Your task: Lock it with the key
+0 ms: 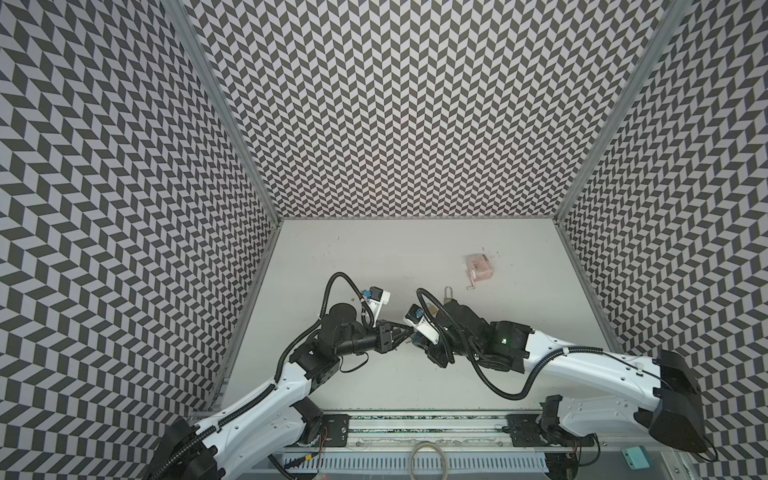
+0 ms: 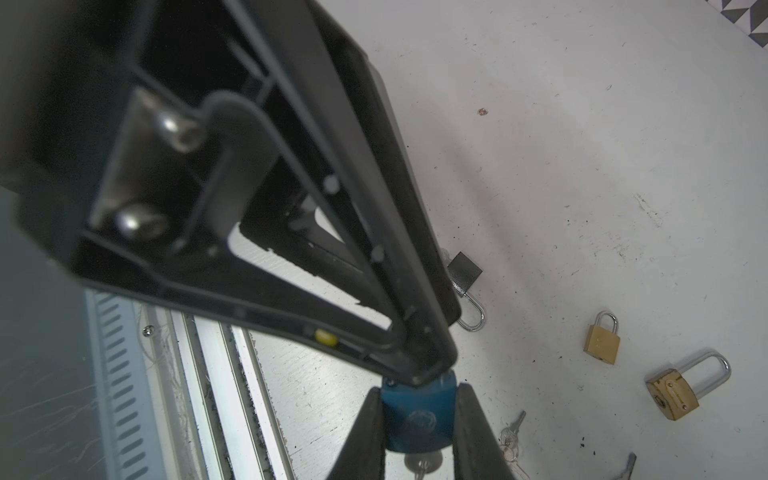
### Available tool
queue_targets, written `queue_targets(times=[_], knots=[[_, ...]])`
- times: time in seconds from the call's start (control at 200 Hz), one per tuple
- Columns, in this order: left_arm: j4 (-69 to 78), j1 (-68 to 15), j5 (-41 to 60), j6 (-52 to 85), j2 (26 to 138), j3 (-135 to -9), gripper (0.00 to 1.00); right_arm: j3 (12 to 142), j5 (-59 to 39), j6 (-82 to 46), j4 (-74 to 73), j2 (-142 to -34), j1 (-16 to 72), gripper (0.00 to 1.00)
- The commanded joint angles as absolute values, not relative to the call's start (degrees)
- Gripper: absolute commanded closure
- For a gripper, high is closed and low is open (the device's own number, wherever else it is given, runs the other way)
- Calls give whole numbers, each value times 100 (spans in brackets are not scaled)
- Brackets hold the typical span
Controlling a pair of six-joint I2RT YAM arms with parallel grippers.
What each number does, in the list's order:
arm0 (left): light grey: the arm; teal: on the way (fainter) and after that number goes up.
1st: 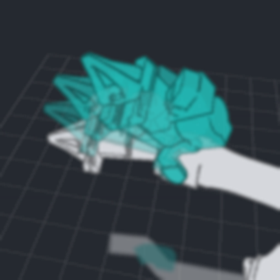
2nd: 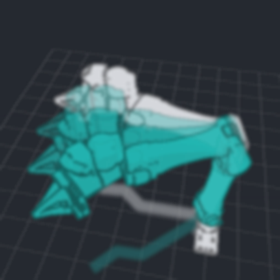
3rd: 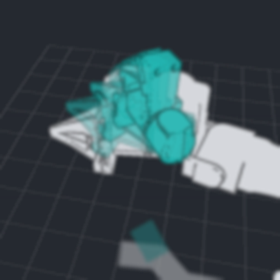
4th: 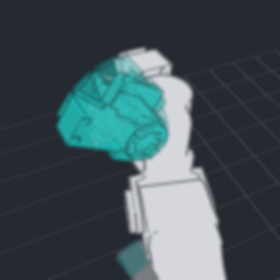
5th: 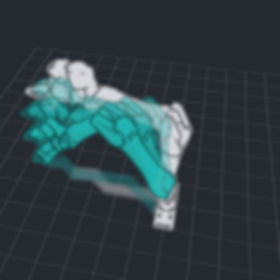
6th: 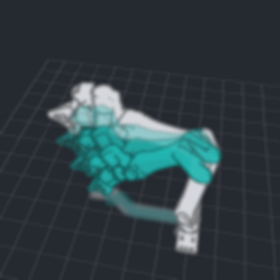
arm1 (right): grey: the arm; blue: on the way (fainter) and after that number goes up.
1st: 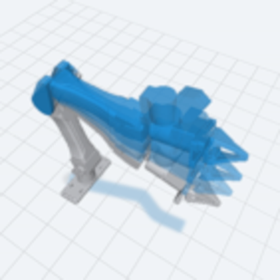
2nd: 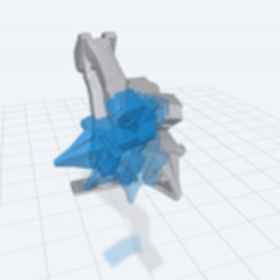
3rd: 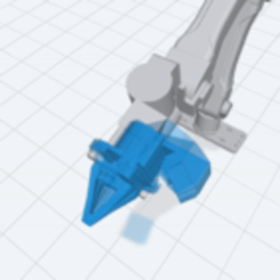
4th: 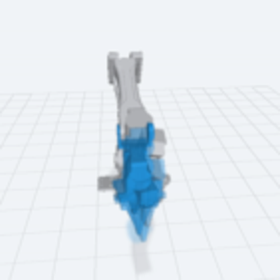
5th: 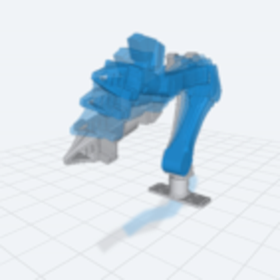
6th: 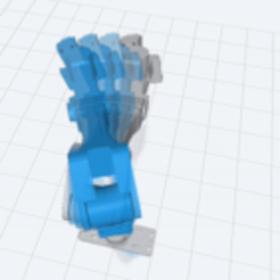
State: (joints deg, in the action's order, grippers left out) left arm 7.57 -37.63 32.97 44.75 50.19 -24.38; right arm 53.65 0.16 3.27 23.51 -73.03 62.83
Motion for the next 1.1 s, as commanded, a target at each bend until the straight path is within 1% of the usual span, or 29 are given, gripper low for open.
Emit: queue_targets(times=[0.0, 0.065, 0.16, 0.195, 0.27, 0.35, 0.371, 0.421, 0.476, 0.586, 0.676, 0.726, 0.811, 0.931, 1.091], knots=[[837, -3842, 3252, 4395, 5049, -2650, 90, 5523, 8, 341, 1978, -7191, 6309, 82], [835, -3850, 3235, 4395, 5047, -2662, 100, 5553, 57, 291, 1953, -7148, 6309, 83], [891, -3850, 3272, 4441, 5005, -2697, 100, 5615, 66, 209, 1870, -6997, 6305, 84], [921, -3841, 3259, 4455, 4953, -2743, 100, 5630, 92, 166, 1823, -6901, 6302, 82], [936, -3799, 3065, 4526, 4721, -2854, 100, 5643, 206, 74, 1643, -6632, 6306, 65], [1245, -3666, 3051, 4676, 4452, -2899, 100, 5522, 323, -87, 1254, -6191, 6302, 37], [1328, -3623, 3078, 4711, 4386, -2921, 100, 5452, 327, -125, 1095, -6055, 6302, 31], [1577, -3508, 3148, 4805, 4243, -2952, 100, 5216, 279, -220, 596, -5665, 6302, 23], [1906, -3410, 3243, 4888, 4098, -3026, 100, 4917, 243, -369, -31, -5222, 6302, 19], [2353, -3331, 3419, 4913, 3955, -3416, 100, 4661, 179, -642, -894, -4658, 6245, 18], [2732, -3323, 3594, 4999, 3969, -3811, 100, 4715, -275, -744, -1342, -4486, 6109, 18], [2871, -3323, 3674, 5034, 4028, -4054, 100, 4844, -541, -698, -1478, -4508, 6059, 18], [3045, -3343, 3782, 5123, 4165, -4436, 100, 5104, -961, -609, -1664, -4617, 6028, 22], [3564, -3349, 3912, 5357, 4364, -4734, 100, 5438, -1587, -544, -2017, -4918, 6007, 23], [4028, -3504, 4014, 5531, 4634, -4993, 100, 5823, -1754, -401, -2264, -5335, 6006, 23]])
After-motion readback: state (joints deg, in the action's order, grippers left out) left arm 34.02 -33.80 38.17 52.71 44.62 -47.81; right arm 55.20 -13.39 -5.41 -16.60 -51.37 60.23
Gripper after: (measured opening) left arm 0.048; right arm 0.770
